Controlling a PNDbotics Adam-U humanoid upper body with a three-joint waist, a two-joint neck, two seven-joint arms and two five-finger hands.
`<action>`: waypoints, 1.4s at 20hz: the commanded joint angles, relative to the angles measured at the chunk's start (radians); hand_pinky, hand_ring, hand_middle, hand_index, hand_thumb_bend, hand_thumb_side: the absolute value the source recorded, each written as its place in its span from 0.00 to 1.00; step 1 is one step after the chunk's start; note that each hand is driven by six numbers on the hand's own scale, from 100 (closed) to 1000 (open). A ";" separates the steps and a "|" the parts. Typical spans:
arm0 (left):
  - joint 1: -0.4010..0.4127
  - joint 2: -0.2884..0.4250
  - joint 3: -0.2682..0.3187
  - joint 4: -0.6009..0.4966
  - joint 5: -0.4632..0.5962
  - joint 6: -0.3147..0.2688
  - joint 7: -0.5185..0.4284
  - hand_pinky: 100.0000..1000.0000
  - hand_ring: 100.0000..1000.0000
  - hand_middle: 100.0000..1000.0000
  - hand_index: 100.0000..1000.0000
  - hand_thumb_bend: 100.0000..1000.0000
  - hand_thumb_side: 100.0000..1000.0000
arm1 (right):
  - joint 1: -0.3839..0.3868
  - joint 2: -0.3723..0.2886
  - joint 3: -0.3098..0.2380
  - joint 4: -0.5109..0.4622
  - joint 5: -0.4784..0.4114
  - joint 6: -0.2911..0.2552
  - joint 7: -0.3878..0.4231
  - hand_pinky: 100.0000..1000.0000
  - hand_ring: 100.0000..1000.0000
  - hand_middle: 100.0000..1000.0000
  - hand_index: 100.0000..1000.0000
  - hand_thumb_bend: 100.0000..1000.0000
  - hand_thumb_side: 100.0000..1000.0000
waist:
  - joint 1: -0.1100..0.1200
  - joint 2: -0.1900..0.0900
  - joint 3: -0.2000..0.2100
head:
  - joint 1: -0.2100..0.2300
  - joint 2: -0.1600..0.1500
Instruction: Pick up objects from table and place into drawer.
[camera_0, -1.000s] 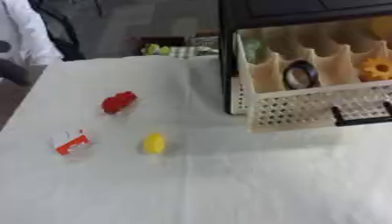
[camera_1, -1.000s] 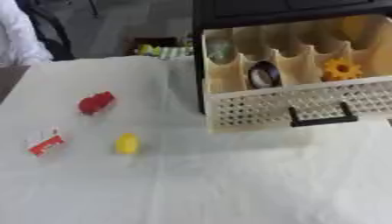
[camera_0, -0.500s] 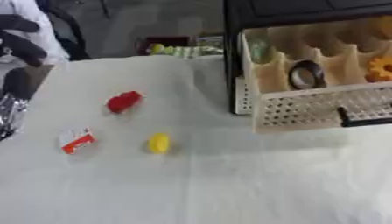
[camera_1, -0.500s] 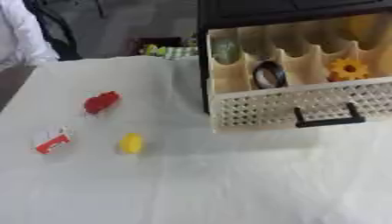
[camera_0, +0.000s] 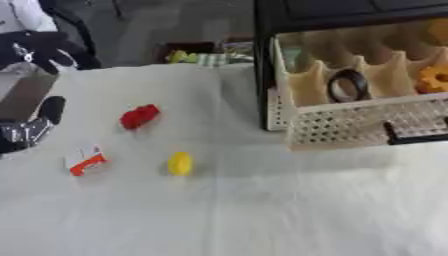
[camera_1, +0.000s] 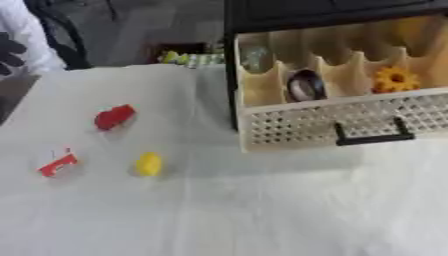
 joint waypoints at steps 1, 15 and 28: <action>-0.020 0.066 0.000 0.057 -0.019 -0.006 -0.040 0.64 0.76 0.80 0.98 0.00 0.44 | -0.010 -0.012 -0.016 -0.011 -0.012 0.000 0.001 0.67 0.66 0.36 0.83 0.04 1.00 | -0.004 -0.026 -0.001 | 0.004 -0.003; -0.034 0.108 -0.039 0.203 -0.168 0.018 -0.185 0.73 0.84 0.85 1.00 0.00 1.00 | 0.001 -0.002 -0.025 -0.011 -0.014 0.006 0.000 0.68 0.66 0.36 0.83 0.01 1.00 | -0.004 -0.033 -0.013 | 0.008 -0.008; -0.047 0.122 -0.107 0.258 -0.294 0.044 -0.282 0.76 0.87 0.86 1.00 0.03 0.99 | 0.023 0.005 -0.039 -0.011 -0.014 0.017 0.002 0.68 0.66 0.36 0.83 0.00 1.00 | -0.006 -0.030 -0.017 | 0.021 -0.005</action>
